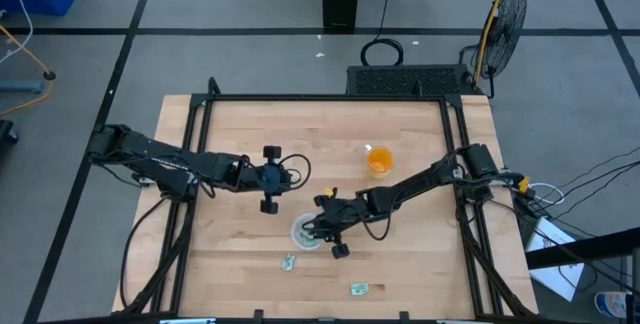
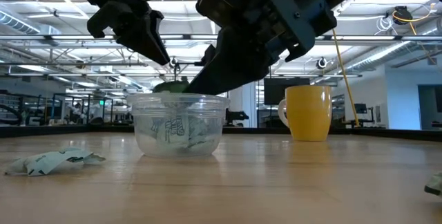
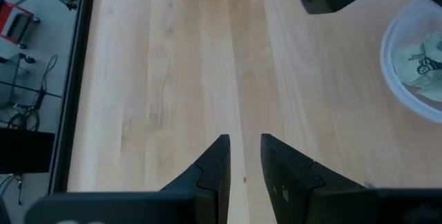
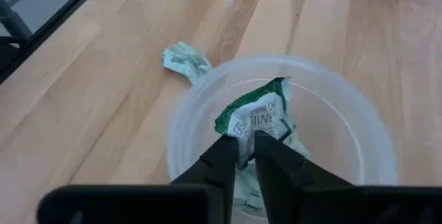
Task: Pick and place items into bin
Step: Put the green stevia packet into the transparent bin, then put the white stevia packet into the transparent bin
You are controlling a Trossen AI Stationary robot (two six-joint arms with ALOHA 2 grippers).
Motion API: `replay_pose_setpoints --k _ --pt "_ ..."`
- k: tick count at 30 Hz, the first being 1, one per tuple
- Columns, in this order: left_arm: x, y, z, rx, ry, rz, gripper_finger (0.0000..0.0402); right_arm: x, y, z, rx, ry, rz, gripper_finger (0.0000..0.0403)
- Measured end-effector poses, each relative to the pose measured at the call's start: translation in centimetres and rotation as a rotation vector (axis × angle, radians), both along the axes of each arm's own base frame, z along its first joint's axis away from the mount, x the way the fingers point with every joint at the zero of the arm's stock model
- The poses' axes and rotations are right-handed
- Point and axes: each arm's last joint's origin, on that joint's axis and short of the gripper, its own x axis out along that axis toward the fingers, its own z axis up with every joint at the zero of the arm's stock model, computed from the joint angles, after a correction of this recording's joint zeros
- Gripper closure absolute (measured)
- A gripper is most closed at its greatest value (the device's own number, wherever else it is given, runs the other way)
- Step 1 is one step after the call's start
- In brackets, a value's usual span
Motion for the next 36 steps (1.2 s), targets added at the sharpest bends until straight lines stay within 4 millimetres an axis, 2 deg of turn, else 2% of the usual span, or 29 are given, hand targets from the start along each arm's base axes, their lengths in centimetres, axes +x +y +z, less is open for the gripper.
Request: replay_pose_setpoints --k 10,18,25,27,31,36 --pt "0.0 -0.1 -0.1 -0.048 0.004 -0.014 0.0314 0.1 -0.8 0.3 -0.013 -0.010 -0.012 0.0288" --pt "-0.1 -1.4 -0.2 -0.270 0.026 -0.120 0.0314 -1.1 -1.1 3.5 -0.075 -0.031 0.037 0.0280" --pt "-1.0 -3.9 -0.5 -0.609 0.121 -0.161 0.0314 -2.5 -1.6 6.2 -0.114 -0.033 0.004 0.0283" --pt "-1.4 -5.0 -1.0 -0.661 0.143 -0.174 0.0314 -2.6 -1.6 6.5 -0.117 -0.040 0.005 0.0282" --pt "-1.8 -7.1 -2.0 -0.718 0.080 -0.184 0.0314 -2.6 -1.6 6.5 -0.134 -0.047 0.022 0.0283" --pt "-2.1 -9.3 -4.4 -0.813 -0.004 -0.147 0.0313 -2.6 -1.5 6.5 -0.134 -0.047 0.025 0.0286"
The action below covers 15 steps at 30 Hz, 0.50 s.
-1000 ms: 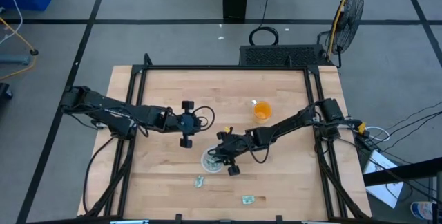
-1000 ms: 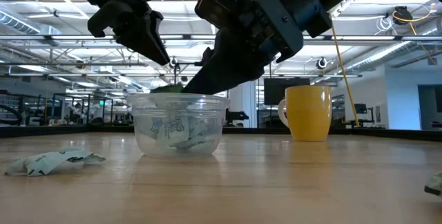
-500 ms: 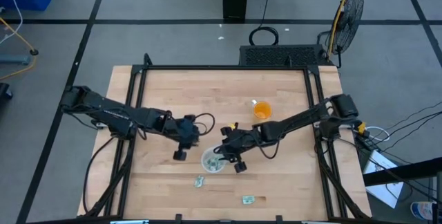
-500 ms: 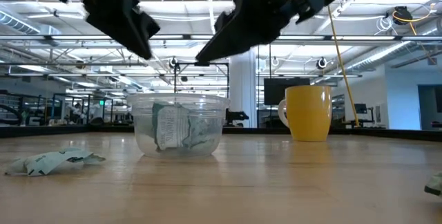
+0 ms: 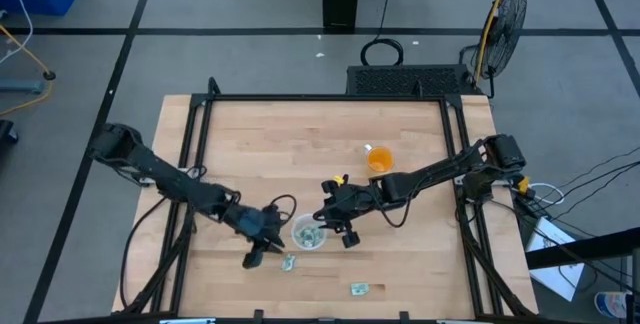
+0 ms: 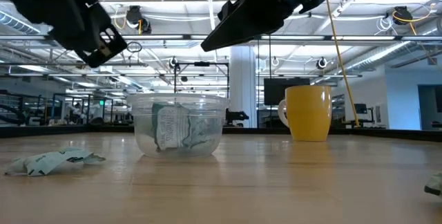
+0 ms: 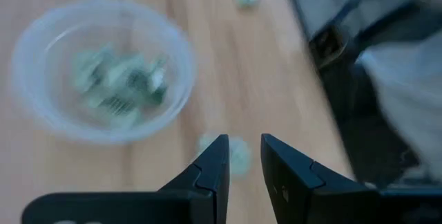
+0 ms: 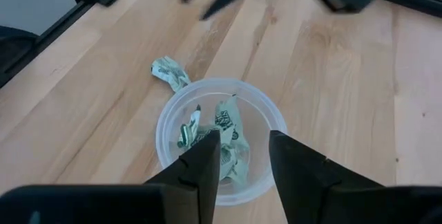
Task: Pick and place items into bin
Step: Put the white stevia packet into the transparent bin
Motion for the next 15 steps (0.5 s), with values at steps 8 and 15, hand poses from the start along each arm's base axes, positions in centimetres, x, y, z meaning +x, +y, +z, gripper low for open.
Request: replay_pose_setpoints --k 8,15 --pt "0.6 -2.0 -4.9 -0.030 0.074 0.077 0.0313 0.1 0.1 0.2 0.006 -0.024 0.002 0.0288" --pt "1.1 -2.7 -7.5 0.033 0.084 0.091 0.0313 0.2 0.4 0.4 0.013 -0.051 0.011 0.0289"
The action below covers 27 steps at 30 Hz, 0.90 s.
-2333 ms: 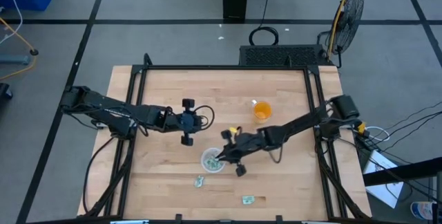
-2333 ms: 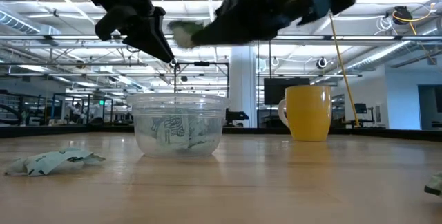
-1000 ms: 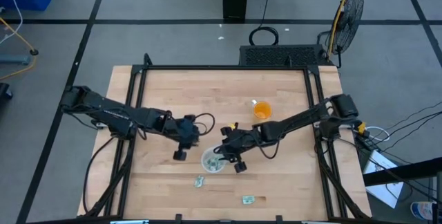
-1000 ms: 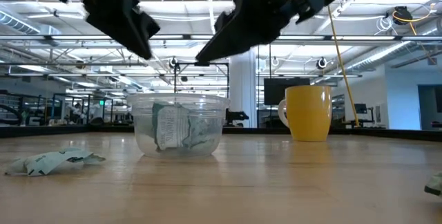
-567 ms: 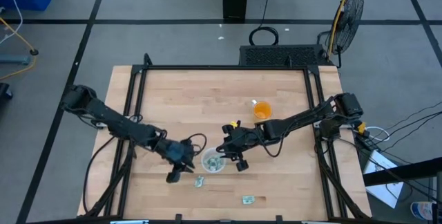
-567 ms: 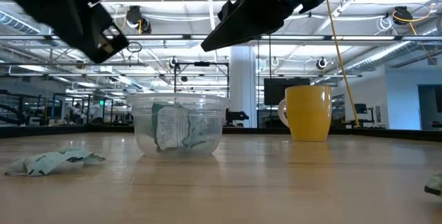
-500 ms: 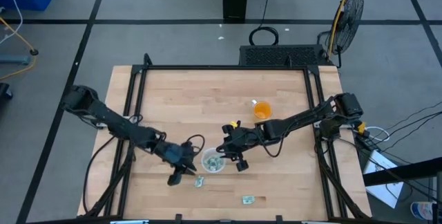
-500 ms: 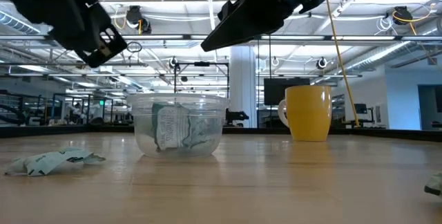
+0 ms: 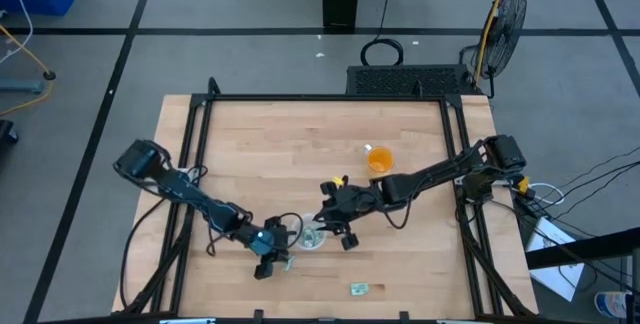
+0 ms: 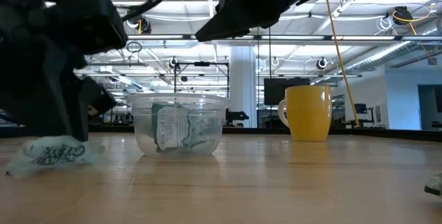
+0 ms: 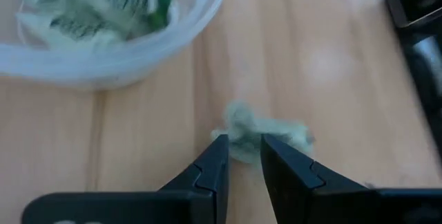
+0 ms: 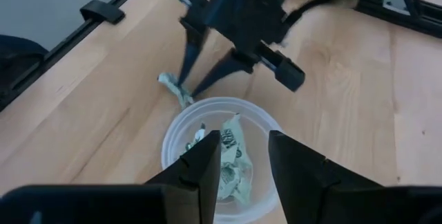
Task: Pick and place items into bin
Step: Put the white stevia packet into the transparent bin
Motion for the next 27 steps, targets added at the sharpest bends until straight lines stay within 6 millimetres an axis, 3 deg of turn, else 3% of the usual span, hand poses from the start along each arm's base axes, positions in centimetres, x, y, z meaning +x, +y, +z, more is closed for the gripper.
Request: replay_pose_setpoints --k 18,25,27 --pt "0.01 0.27 -0.73 0.103 -0.005 -0.038 0.0315 -0.02 0.00 -0.02 -0.022 -0.004 0.016 0.0289" --pt "0.00 0.34 -0.77 0.125 -0.009 -0.044 0.0390 -0.04 -0.01 -0.06 -0.023 0.001 0.016 0.0289" --pt "0.05 0.31 -0.72 0.123 -0.017 -0.046 0.0394 -0.04 -0.01 -0.06 -0.023 0.001 0.016 0.0289"
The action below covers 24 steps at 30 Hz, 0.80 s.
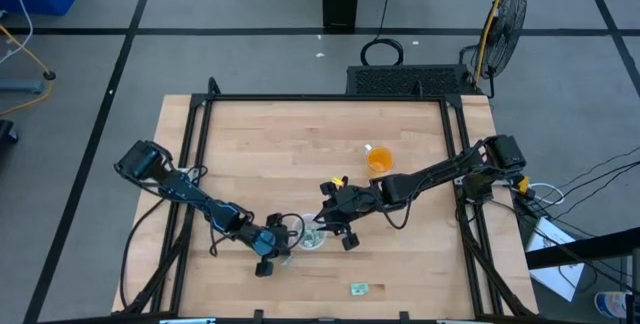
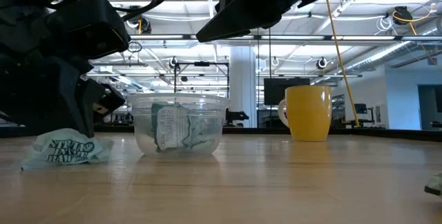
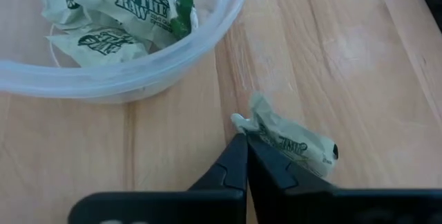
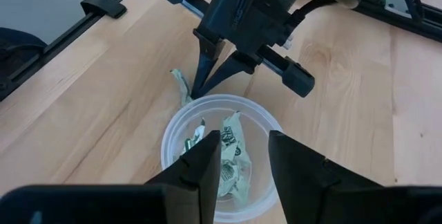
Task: Pick and place items into bin
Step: Put the white stevia packet into the transparent bin
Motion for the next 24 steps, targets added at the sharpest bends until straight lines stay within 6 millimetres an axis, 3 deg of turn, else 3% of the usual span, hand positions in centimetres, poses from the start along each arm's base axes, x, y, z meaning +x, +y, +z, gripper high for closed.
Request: replay_pose_setpoints --k 6,17,24 --pt "-0.3 -0.3 0.6 -0.007 -0.013 -0.015 0.0397 -0.1 0.0 -0.1 -0.002 0.009 0.000 0.0289" --pt "-1.3 0.1 5.9 0.019 -0.204 -0.023 0.0398 -0.1 0.0 -0.1 -0.002 0.009 0.000 0.0289" --pt "-1.5 0.3 6.2 -0.029 -0.175 0.049 0.0397 -0.2 0.0 -0.3 0.000 0.026 -0.004 0.0289"
